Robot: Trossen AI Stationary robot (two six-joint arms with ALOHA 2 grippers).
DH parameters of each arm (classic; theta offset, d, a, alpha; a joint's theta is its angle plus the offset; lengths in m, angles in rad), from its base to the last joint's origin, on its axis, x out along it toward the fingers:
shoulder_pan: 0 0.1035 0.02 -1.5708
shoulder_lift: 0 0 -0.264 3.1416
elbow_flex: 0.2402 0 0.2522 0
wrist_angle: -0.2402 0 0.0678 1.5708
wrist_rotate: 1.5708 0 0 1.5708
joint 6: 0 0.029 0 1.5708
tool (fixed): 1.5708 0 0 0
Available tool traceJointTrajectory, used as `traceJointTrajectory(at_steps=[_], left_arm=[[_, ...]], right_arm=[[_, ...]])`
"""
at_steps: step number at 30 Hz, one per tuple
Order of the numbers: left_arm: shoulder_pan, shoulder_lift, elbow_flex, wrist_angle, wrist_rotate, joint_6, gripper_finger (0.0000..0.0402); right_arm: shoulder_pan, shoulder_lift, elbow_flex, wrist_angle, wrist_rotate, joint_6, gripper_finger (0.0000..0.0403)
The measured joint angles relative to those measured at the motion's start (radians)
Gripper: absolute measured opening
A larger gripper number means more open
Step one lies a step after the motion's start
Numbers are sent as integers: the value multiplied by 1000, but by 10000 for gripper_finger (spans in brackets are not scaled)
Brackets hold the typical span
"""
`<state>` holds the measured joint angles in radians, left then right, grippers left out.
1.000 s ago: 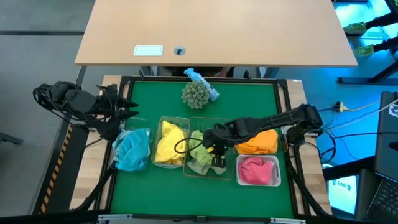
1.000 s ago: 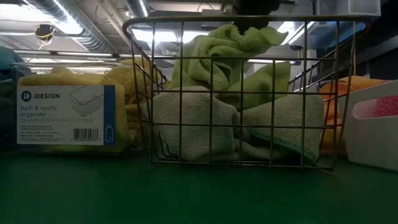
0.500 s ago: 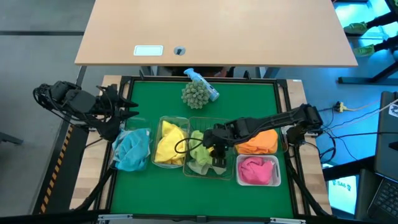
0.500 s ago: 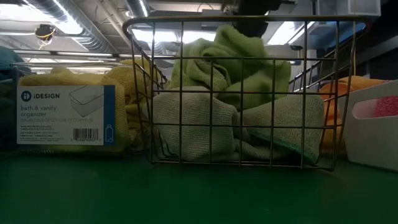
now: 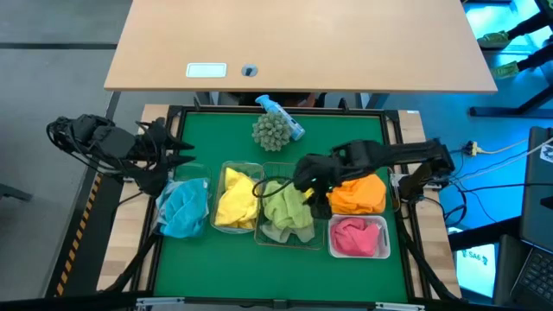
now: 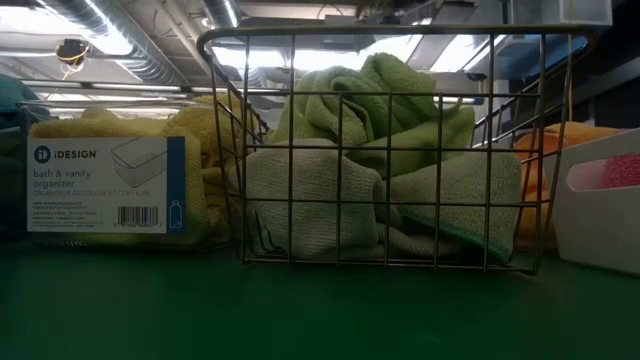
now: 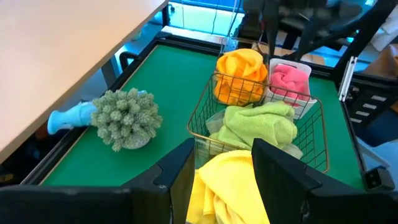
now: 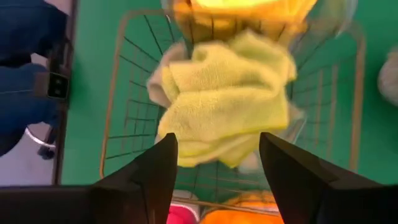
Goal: Sort microfiber towel by color & place in baskets
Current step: Return to Home Position
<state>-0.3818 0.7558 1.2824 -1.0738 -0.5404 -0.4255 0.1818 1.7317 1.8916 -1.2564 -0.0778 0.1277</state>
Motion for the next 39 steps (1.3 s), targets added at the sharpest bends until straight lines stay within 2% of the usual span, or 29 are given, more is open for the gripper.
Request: traceJointTrajectory(at_steps=[5, 9, 16, 22, 27, 32, 39], left_arm=[[0, -17, -106, 122, 1, 75, 153], [0, -40, -204, 227, 3, 112, 153], [0, -126, -394, 436, 9, 177, 153], [31, -233, -551, 600, 11, 249, 153], [84, -326, -648, 651, 12, 259, 153], [147, -422, -724, 680, 64, 326, 153], [220, -575, -814, 711, 107, 358, 153]], right_arm=[[-9, -106, -6, -2, 6, -114, 223], [-42, -210, -70, 18, 14, -168, 223], [-163, -457, -358, 211, -11, -186, 222], [-286, -670, -692, 470, -170, -180, 222], [-381, -825, -929, 680, -293, -155, 222], [-486, -939, -1085, 783, -349, -151, 222], [-622, -1047, -1214, 883, -535, -131, 222]])
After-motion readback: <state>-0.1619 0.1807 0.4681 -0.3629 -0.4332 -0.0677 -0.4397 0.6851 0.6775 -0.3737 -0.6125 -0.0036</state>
